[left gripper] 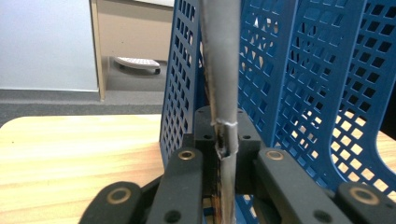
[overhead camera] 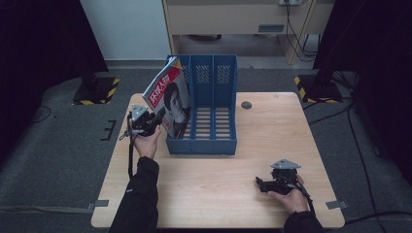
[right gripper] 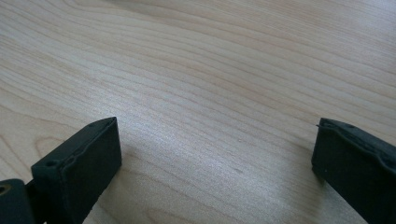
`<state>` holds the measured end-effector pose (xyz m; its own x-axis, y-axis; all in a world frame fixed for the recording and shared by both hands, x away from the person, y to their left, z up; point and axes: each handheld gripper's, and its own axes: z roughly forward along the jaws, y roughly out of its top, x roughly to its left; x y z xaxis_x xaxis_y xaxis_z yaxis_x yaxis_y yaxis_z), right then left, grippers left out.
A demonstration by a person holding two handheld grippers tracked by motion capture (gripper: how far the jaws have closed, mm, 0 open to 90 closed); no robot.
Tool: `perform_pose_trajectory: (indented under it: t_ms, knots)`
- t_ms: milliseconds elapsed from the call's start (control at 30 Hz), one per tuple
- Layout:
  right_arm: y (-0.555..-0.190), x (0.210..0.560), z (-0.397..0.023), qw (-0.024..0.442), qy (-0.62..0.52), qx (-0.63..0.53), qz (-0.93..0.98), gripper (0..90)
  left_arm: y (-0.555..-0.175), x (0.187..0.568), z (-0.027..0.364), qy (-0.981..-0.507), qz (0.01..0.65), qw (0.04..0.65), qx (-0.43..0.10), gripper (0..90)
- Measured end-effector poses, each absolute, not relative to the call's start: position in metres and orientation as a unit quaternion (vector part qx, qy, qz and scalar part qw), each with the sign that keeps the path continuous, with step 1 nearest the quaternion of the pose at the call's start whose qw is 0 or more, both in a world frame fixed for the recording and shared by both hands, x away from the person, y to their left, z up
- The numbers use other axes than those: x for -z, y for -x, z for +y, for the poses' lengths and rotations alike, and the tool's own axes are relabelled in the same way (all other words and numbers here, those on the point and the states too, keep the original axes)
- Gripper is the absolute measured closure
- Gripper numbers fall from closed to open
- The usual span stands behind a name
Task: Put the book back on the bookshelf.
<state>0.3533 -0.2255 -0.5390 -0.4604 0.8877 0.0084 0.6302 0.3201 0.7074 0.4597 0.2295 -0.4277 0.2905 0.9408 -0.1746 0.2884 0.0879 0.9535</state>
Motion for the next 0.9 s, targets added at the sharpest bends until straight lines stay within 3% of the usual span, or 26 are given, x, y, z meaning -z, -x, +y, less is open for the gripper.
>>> perform_pose_trajectory:
  t_ms: [233, 367, 633, 900]
  knots:
    - [-0.353, 0.539, -0.225, 0.195, -0.481, -0.329, 0.789, 1.9, -0.448, 0.425, 0.227, -0.613, 0.509, 0.512, -0.32, 81.8]
    - [-0.353, 0.539, -0.226, 0.196, -0.481, -0.329, 0.789, 1.8, -0.435, 0.423, 0.236, -0.621, 0.503, 0.511, -0.316, 69.9]
    - [-0.353, 0.539, -0.225, 0.196, -0.481, -0.328, 0.789, 1.8, -0.396, 0.424, 0.262, -0.632, 0.501, 0.52, -0.281, 57.0]
    - [-0.353, 0.539, -0.225, 0.195, -0.481, -0.329, 0.789, 1.8, -0.358, 0.455, 0.267, -0.676, 0.479, 0.491, -0.268, 43.4]
